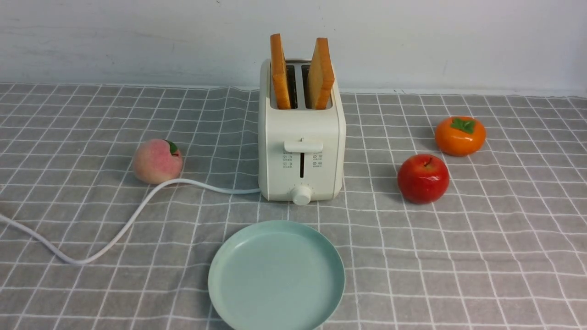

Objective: Take toasted bread from bread machine on grey coffee table place on plate.
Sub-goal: 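Reach for a toast slice standing in the toaster with the left gripper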

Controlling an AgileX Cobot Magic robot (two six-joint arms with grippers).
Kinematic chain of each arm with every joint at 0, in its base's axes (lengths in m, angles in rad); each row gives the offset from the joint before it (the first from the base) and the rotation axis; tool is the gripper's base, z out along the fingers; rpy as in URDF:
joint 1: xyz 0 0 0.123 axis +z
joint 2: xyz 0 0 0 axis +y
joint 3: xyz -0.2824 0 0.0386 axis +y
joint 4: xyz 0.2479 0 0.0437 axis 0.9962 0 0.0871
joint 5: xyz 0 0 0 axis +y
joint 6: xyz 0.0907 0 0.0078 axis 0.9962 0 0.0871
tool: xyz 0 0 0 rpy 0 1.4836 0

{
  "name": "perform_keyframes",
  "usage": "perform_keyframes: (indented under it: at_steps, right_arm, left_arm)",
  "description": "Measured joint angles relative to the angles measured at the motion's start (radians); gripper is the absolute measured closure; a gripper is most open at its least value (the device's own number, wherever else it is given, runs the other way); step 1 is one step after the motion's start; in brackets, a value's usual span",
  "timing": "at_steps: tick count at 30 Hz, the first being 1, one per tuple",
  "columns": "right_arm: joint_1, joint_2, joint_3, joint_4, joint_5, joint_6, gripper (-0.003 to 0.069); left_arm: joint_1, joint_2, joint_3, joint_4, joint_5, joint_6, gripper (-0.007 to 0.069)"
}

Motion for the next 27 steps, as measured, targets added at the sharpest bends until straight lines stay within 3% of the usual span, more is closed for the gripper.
perform_keyframes:
  at_steps: [2, 4, 5, 7, 10, 15, 19, 20, 27]
  right_arm:
    - [0.000, 0.125, -0.166, -0.040, 0.200, -0.065, 0.0515]
    - [0.000, 0.284, -0.344, -0.040, 0.432, -0.218, 0.0542]
    - [0.000, 0.284, -0.344, -0.038, 0.455, -0.234, 0.0544]
    - [0.000, 0.466, -0.500, 0.032, 0.749, -0.427, 0.0567]
    - [0.000, 0.579, -0.549, 0.117, 0.894, -0.563, 0.0578]
    - [0.000, 0.648, -0.530, 0.217, 0.930, -0.664, 0.0578]
    - [0.000, 0.640, -0.469, 0.251, 0.927, -0.680, 0.0574]
    - [0.000, 0.633, -0.439, 0.252, 0.922, -0.681, 0.0573]
    - [0.000, 0.628, -0.354, 0.253, 0.886, -0.684, 0.0565]
  left_arm:
    - [0.000, 0.124, -0.101, 0.006, 0.158, 0.030, 0.0638]
    - [0.000, 0.288, -0.212, 0.011, 0.349, 0.067, 0.0638]
    - [0.000, 0.305, -0.222, 0.012, 0.349, 0.071, 0.0638]
    - [0.000, 0.534, -0.336, 0.020, 0.495, 0.117, 0.0638]
    - [-0.009, 0.733, -0.434, 0.027, 0.553, 0.144, 0.0638]
    - [-0.137, 1.024, -0.642, 0.091, 0.558, 0.147, 0.0638]
    - [-0.249, 1.185, -0.821, 0.195, 0.570, 0.057, 0.0638]
    - [-0.286, 1.256, -0.923, 0.249, 0.583, -0.010, 0.0638]
    - [-0.346, 1.417, -1.194, 0.380, 0.592, -0.100, 0.0638]
